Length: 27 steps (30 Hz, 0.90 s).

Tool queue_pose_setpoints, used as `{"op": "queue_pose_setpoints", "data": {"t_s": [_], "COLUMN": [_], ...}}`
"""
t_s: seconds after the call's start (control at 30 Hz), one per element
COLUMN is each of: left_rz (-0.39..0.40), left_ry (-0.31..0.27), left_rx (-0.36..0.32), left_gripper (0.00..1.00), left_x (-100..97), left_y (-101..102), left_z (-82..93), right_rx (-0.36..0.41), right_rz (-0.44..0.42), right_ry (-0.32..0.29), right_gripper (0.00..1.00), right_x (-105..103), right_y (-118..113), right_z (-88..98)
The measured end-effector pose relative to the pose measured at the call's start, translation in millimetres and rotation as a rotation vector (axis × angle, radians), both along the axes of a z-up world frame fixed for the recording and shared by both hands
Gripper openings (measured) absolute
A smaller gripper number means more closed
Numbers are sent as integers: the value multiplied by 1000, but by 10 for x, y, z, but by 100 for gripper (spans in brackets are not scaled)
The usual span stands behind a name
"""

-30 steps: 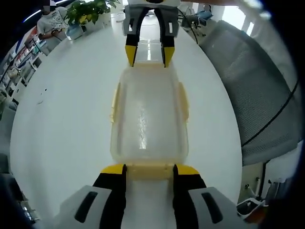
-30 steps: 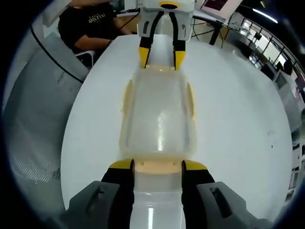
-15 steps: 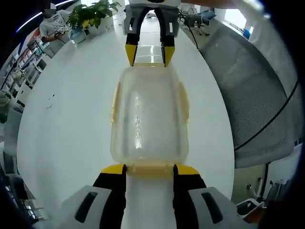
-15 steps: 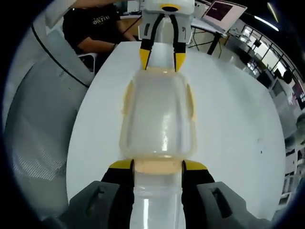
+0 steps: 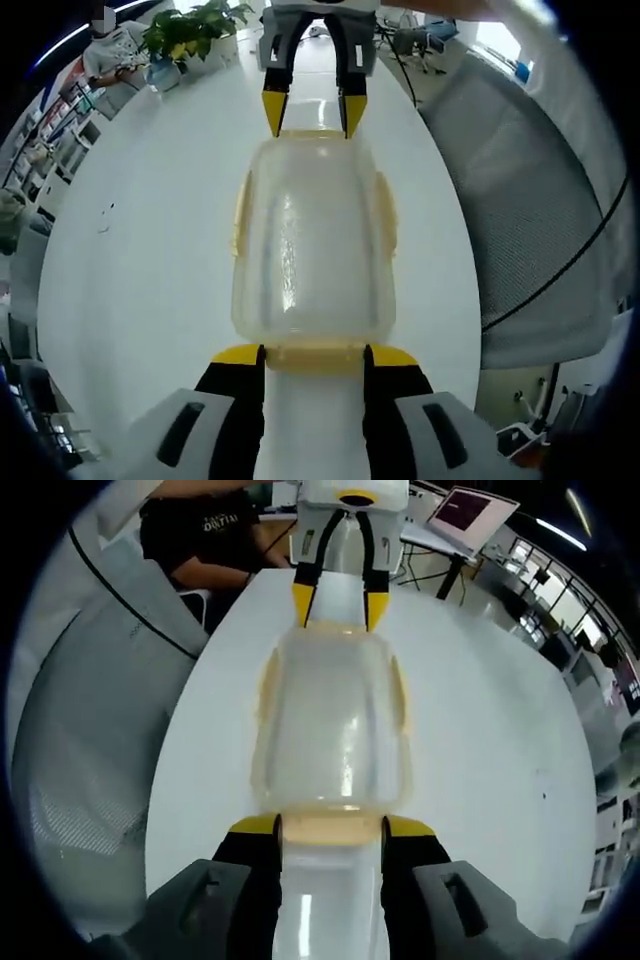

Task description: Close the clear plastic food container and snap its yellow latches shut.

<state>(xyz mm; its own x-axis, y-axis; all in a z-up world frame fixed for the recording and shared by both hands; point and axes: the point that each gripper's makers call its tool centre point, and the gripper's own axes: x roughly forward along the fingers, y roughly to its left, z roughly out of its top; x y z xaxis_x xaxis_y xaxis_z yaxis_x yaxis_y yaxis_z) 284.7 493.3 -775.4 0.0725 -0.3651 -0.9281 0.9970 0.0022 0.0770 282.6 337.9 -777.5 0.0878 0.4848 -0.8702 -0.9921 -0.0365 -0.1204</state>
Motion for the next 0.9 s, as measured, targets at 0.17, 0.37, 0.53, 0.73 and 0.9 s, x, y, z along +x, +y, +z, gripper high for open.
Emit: {"op": "queue_pose_setpoints", "data": {"t_s": [0.17, 0.37, 0.53, 0.73, 0.9], "left_rz": [-1, -5, -8, -7, -7], "left_ry": [-13, -22, -24, -22, -22], "left_rx": [-1, 2, -10, -3, -7], "left_gripper": [33, 33, 33, 33, 33], "left_x": [11, 5, -7, 8, 22], "left_y": [-86, -239, -425, -654, -852], "left_z": [44, 83, 115, 107, 120], "right_rx": [3, 10, 12, 14, 10], "right_rz": [-3, -6, -8, -11, -13], "right_ry": [-10, -19, -22, -24, -24], "right_gripper": [35, 35, 35, 35, 35], "right_x": [11, 4, -13, 5, 16], "right_y": [-75, -233, -417, -630, -826], "right_z": [19, 83, 113, 149, 154]}}
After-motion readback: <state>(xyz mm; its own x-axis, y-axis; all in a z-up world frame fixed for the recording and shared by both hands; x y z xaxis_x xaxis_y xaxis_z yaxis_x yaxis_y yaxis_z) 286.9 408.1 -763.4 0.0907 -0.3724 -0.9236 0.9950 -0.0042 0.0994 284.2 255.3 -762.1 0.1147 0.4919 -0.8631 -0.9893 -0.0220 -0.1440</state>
